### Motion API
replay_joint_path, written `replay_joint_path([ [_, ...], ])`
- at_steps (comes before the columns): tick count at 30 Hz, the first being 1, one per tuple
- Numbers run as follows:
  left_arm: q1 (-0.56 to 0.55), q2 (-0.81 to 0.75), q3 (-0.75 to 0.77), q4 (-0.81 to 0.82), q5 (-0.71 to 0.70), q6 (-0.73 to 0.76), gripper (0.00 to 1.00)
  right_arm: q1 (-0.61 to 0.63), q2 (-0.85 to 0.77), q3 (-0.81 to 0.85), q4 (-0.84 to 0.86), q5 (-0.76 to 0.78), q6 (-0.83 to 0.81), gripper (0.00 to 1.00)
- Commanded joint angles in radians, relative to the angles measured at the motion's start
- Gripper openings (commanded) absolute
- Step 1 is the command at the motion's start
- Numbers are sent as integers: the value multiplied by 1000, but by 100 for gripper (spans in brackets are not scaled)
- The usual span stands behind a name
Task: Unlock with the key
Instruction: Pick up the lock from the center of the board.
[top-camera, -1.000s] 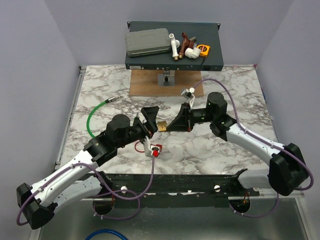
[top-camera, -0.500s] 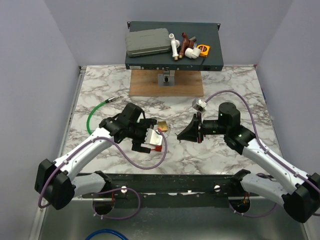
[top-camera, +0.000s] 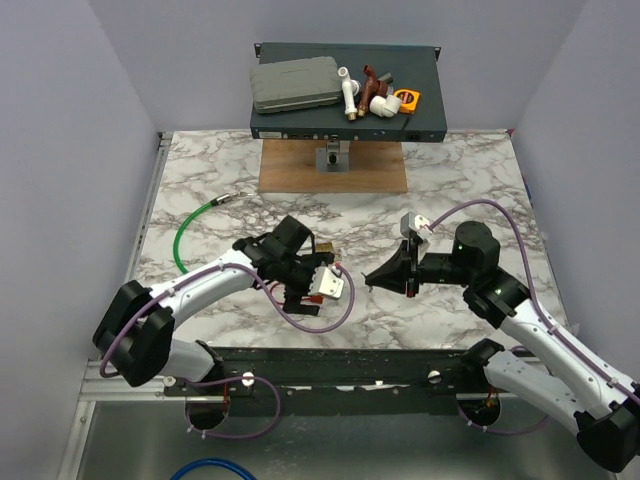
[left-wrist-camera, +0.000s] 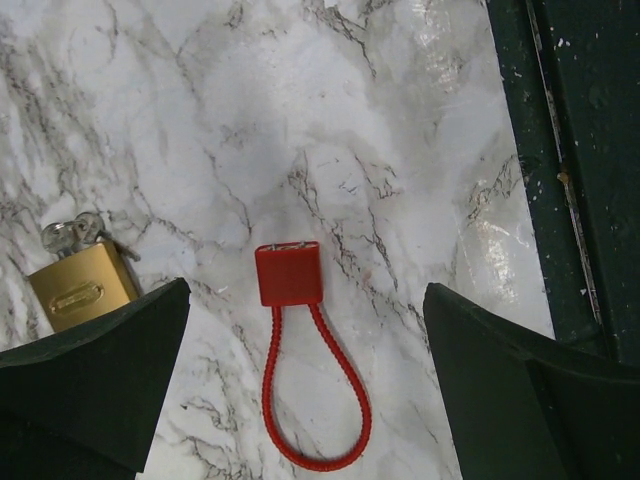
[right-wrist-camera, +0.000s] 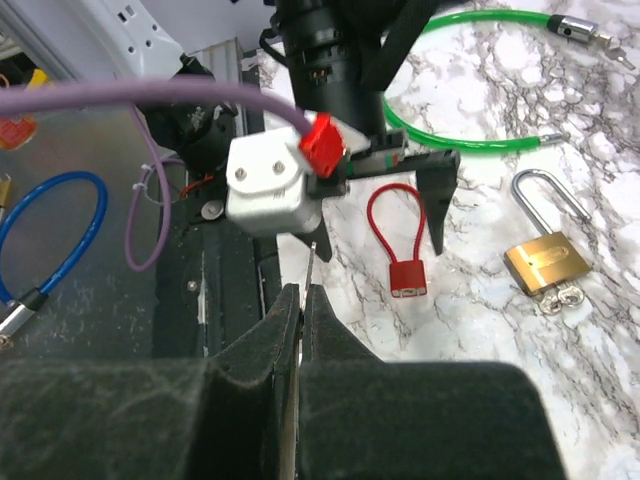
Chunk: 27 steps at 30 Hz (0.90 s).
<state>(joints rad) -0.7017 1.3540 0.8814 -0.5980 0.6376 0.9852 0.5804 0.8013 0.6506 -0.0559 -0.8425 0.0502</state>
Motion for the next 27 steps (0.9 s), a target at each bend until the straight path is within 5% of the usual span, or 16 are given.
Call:
replay_joint_path([
  [1, -32, 43, -17, 75, -65, -18, 99, -6, -2, 59, -76, 24, -92, 1],
  [11, -57, 128, -2, 60, -157, 3, 97, -6, 28, 245, -211, 129, -277, 1],
  [22, -75, 128, -41, 110, -203, 3, 38, -6, -4, 390, -188, 62, -244, 1],
  [24, -77, 141, -50, 117, -217, 10, 43, -6, -11, 409, -186, 45, -236, 1],
  [25, -80, 149, -65, 128, -235, 23, 68, -6, -14, 417, -188, 43, -233, 1],
  [26, -83, 161, -79, 133, -251, 45, 82, -5, -16, 426, -189, 41, -230, 1],
  [27, -82, 179, -80, 126, -265, 55, 81, -6, -17, 434, -191, 40, -230, 1],
])
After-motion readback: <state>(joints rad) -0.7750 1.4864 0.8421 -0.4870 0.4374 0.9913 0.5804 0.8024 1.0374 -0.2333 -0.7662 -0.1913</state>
